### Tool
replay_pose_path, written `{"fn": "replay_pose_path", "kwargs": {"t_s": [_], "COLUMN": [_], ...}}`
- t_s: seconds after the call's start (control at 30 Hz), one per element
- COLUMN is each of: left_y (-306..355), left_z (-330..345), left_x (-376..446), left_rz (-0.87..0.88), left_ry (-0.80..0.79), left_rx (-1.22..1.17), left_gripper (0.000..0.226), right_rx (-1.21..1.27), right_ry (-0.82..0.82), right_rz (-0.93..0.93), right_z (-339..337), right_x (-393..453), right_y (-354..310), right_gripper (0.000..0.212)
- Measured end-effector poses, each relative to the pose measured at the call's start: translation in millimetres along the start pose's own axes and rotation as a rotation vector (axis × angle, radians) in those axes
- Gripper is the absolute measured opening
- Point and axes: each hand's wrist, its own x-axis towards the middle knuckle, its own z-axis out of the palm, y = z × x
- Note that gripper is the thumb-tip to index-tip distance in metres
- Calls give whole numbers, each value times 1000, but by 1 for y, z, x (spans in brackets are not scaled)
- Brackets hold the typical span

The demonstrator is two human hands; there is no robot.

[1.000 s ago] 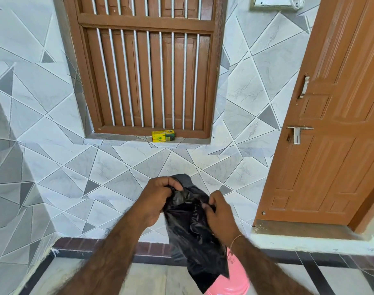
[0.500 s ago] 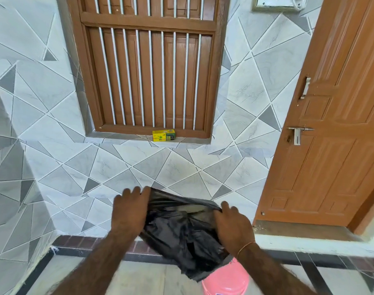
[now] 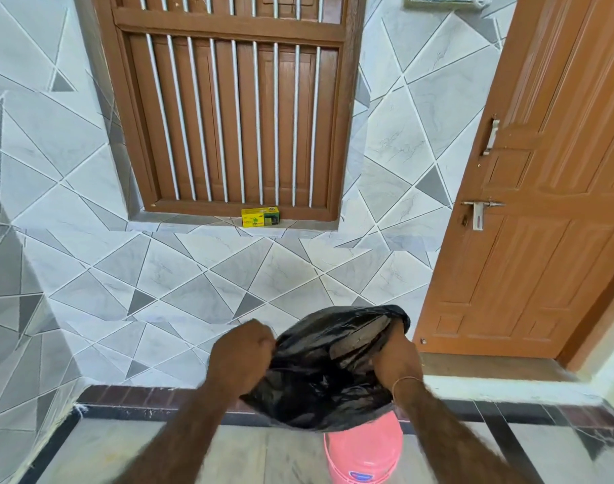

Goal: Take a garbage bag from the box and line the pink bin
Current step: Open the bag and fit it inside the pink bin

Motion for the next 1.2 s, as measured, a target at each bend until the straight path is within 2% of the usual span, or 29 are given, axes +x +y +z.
{"fn": "replay_pose_path", "kwargs": {"t_s": [0.03,0.1,0.17,0.2,0.23,0.3,0.37,0.4,0.5,0.57,0.6,0.67,0.7,0.73,0.77,0.8,0.83,0.87,0.93,1.0,1.03,1.07,1.1,1.13,1.17,1.2], "left_y": [1,-1,-3,-3,-3,-6,-10,-9,2,11,15,19,18,15,12,11,8,7,7,8,9,8,9,8,6,5], "left_z": [1,0,-1,0,1,1,8,7,3,-2,-6,-14,-17,-19,-19,-20,-16,-12,-7,-2,0,-1,-5,-8,-12,-17], "left_x": [-2,-2,1,4,3,5,11,13,18,12,9,5,3,2,-1,-5,-8,-9,-7,1,6,8,9,10,10,10], "left_rz": [140,246,129,-13,-9,-195,-423,-532,-730,-810,-778,-593,-433,-266,-167,-124,-124,-164,-280,-468,-561,-619,-647,-661,-668,-672], "left_ry": [-48,-163,-172,-133,-82,-2,45,63,127,100,91,77,18,-121,-262,-335,-334,-273,-129,-128,-134,-133,-122,-112,-101,-113], "left_rx": [93,243,302,283,321,194,-75,-269,-994,-1402,-1492,-1395,-1156,-776,-317,49,221,235,65,-315,-520,-649,-726,-792,-879,-996], "left_gripper": [18,33,37,35,30,23,26,26,22,16,15,14,20,34,49,59,59,50,27,27,28,27,24,20,21,22], "right_rx": [-31,-30,47,81,101,57,-161,-300,-571,-653,-624,-497,-379,-221,-29,203,465,742,1176,1330,1295,1190,944,591,204,-64], "right_ry": [13,20,23,21,19,12,46,71,120,139,168,196,178,166,151,138,112,34,-150,-323,-376,-390,-398,-371,-293,-188], "right_rz": [-5,36,72,73,58,21,-61,-108,-218,-274,-311,-282,-192,-81,54,194,313,401,528,509,425,306,126,-32,-156,-218], "right_z": [0,-2,-5,-7,-8,-8,-5,-3,2,6,8,13,11,9,4,3,1,1,2,-3,-10,-12,-15,-14,-11,-4], "right_x": [2,7,11,10,9,3,-5,-7,-7,-7,-9,-2,2,7,9,16,20,24,24,16,9,7,3,2,-2,0], "right_y": [1,3,5,6,6,6,6,8,12,13,13,18,21,22,21,22,20,18,10,-2,-11,-14,-17,-16,-14,-8], "right_gripper": [42,33,28,26,24,38,56,57,27,28,28,27,28,28,27,26,23,21,26,15,10,23,42,63,74,72]}}
